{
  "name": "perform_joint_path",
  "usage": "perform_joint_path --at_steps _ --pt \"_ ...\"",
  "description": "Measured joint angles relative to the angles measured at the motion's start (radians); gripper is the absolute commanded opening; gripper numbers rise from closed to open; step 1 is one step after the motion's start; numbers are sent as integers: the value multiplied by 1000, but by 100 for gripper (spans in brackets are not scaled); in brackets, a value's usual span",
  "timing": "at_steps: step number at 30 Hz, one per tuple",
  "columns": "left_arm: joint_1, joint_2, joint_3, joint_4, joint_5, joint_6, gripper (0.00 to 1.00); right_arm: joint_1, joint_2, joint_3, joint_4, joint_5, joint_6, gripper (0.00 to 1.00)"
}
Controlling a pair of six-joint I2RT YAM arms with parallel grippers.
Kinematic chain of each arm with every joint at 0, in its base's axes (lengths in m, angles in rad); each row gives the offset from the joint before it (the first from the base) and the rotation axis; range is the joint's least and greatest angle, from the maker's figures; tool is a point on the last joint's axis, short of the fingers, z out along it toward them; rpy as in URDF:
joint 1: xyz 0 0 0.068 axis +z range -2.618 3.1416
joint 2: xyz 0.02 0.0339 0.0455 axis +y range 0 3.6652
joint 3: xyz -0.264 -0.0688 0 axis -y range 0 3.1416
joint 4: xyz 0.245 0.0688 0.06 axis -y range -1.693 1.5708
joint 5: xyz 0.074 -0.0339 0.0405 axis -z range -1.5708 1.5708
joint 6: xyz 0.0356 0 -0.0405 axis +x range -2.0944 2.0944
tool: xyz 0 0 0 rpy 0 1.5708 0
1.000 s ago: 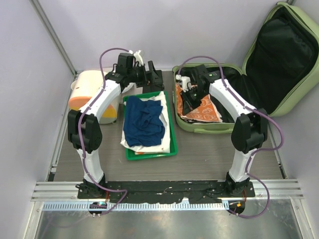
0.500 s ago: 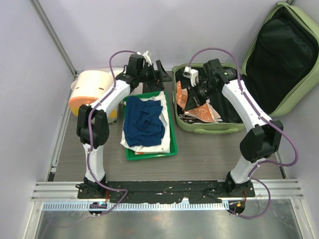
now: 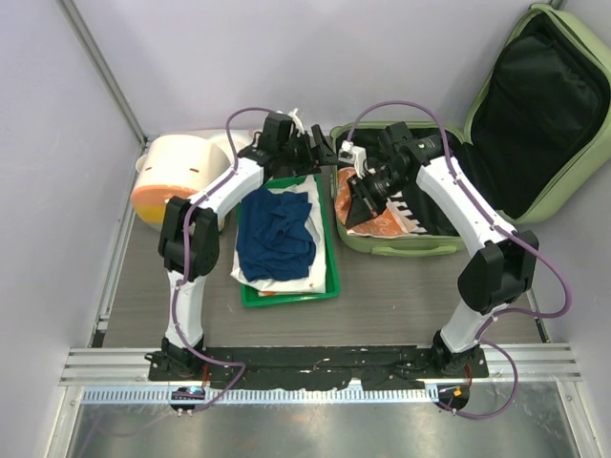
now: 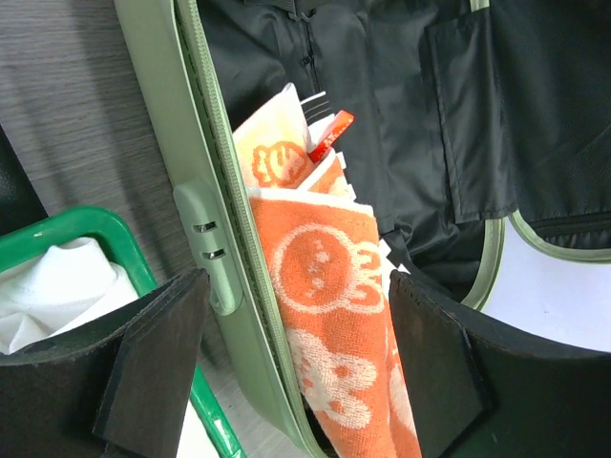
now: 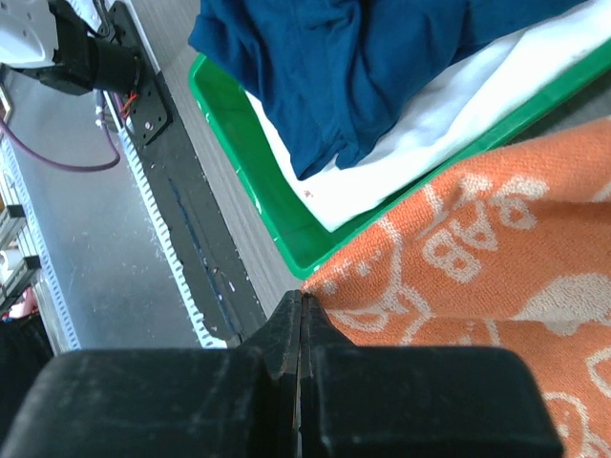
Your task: Open, take out, and arrange the luggage
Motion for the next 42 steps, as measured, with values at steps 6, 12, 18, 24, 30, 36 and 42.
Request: perform_joint_path --at_steps 6,12,18,24,30,36,42 --pt "-27 2 6 -18 -21 33 74 32 -7 -15 -1 0 -1 1" --pt "-84 2 49 -58 -29 124 64 32 -14 -27 3 1 1 1" --pt "-135 8 69 -67 5 175 62 33 -43 -45 14 1 4 1" --pt "-166 51 108 -137 3 241 64 33 -72 -63 22 0 4 1" --pt "-178 86 146 -231 -47 292 48 35 -89 -80 25 -1 3 1" --pt "-182 124 217 -307 -67 328 13 42 -108 -92 25 -2 -3 1" --pt "-183 124 227 -323 -63 346 0 42 -115 -101 25 -2 -7 1"
